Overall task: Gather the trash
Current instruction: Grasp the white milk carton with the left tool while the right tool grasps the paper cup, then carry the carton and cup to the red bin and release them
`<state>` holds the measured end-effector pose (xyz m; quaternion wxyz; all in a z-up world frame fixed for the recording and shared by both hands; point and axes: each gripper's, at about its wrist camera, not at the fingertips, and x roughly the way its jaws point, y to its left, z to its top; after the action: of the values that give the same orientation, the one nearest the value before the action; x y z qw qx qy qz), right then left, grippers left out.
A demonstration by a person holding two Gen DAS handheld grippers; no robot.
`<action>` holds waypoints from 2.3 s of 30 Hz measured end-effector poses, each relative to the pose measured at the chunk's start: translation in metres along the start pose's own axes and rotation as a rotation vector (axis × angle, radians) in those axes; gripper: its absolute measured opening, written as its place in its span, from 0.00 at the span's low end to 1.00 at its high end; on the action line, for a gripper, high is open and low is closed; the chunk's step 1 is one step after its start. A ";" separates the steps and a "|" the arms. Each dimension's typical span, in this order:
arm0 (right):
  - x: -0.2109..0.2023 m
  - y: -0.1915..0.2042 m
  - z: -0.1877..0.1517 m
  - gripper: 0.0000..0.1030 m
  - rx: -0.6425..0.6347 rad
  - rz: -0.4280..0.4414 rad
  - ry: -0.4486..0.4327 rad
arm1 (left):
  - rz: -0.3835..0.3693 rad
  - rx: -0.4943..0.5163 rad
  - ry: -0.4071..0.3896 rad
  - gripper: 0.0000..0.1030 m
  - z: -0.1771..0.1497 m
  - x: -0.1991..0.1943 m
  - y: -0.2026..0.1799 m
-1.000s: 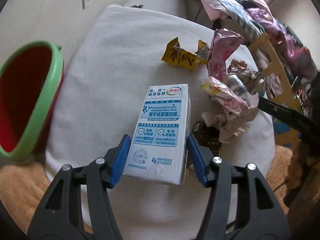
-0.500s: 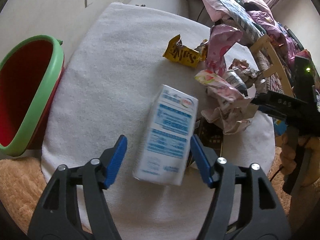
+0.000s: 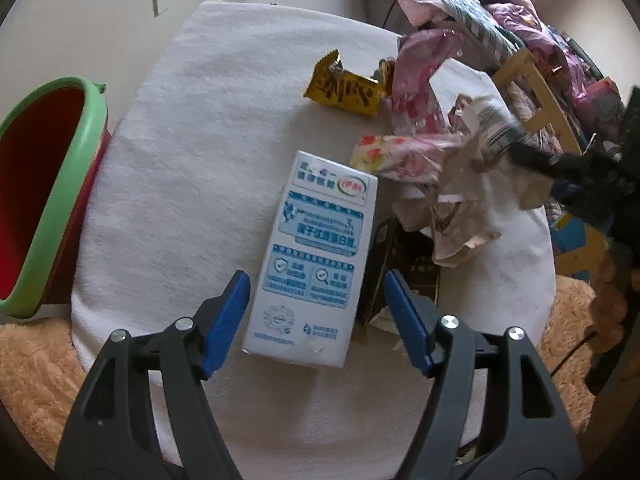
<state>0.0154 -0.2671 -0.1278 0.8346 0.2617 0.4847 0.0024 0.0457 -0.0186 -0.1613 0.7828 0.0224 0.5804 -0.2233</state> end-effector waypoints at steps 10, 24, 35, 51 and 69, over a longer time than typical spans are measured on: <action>-0.044 0.039 0.003 0.44 -0.056 0.041 -0.124 | -0.003 0.014 -0.097 0.50 0.004 -0.021 -0.007; -0.056 0.108 -0.005 0.44 -0.223 0.111 -0.137 | 0.095 -0.090 -0.318 0.50 0.021 -0.086 0.030; -0.039 0.165 -0.012 0.44 -0.356 0.108 -0.110 | 0.159 -0.200 -0.401 0.50 0.015 -0.120 0.085; 0.047 0.296 -0.039 0.44 -0.635 0.141 0.006 | 0.283 -0.414 -0.471 0.50 -0.010 -0.157 0.199; 0.116 0.333 -0.042 0.53 -0.626 0.129 0.083 | 0.310 -0.443 -0.403 0.66 -0.018 -0.131 0.235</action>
<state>0.1261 0.0681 -0.0923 0.8521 0.0224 0.4766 0.2151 0.0881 0.2405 -0.0995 0.8923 -0.1049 0.4381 0.0300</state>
